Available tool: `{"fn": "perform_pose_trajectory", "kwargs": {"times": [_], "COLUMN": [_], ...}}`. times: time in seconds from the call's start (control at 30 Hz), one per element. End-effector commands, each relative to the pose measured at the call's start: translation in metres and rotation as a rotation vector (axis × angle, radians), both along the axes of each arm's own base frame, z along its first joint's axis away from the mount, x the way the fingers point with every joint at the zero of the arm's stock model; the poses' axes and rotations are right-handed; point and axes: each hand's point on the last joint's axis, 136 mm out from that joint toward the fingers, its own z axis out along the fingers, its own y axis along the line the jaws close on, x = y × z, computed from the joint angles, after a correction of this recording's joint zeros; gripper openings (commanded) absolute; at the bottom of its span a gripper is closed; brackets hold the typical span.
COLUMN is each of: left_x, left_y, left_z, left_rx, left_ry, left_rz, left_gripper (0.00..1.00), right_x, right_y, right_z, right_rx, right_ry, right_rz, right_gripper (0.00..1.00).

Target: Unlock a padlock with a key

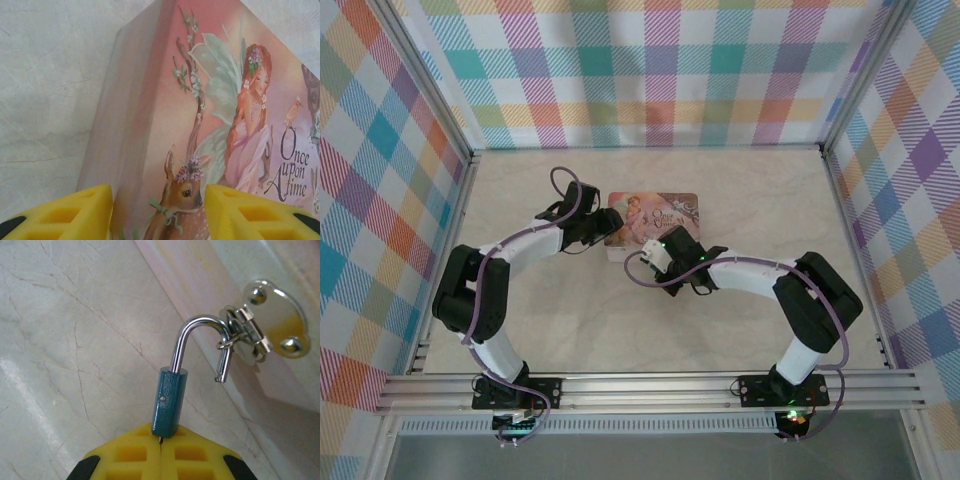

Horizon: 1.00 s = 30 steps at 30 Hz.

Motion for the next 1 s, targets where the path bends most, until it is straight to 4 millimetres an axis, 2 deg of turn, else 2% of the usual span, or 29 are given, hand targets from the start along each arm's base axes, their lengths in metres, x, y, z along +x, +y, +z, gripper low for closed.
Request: {"fn": "perform_pose_trajectory", "kwargs": {"times": [0.0, 0.17, 0.6, 0.77, 0.97], "left_x": [0.001, -0.001, -0.006, -0.006, -0.008], "left_y": [-0.010, -0.013, -0.022, -0.024, -0.020], "left_z": [0.002, 0.000, -0.006, -0.004, -0.002], "left_rx": [-0.048, -0.062, -0.084, -0.097, -0.086], "left_ry": [-0.001, 0.005, 0.022, 0.020, 0.016], "left_rz": [-0.031, -0.038, -0.044, -0.043, -0.023], "left_gripper": [0.51, 0.51, 0.50, 0.50, 0.50], "right_x": [0.012, 0.018, 0.033, 0.033, 0.028], "right_y": [0.022, 0.026, 0.056, 0.064, 0.069], "right_z": [0.020, 0.024, 0.042, 0.055, 0.055], "right_rx": [0.035, 0.019, 0.016, 0.064, 0.075], "right_ry": [-0.091, -0.138, -0.311, -0.325, -0.308], "right_rz": [0.078, 0.113, 0.264, 0.267, 0.281], "right_gripper": [0.00, 0.00, 0.00, 0.00, 0.00]}}
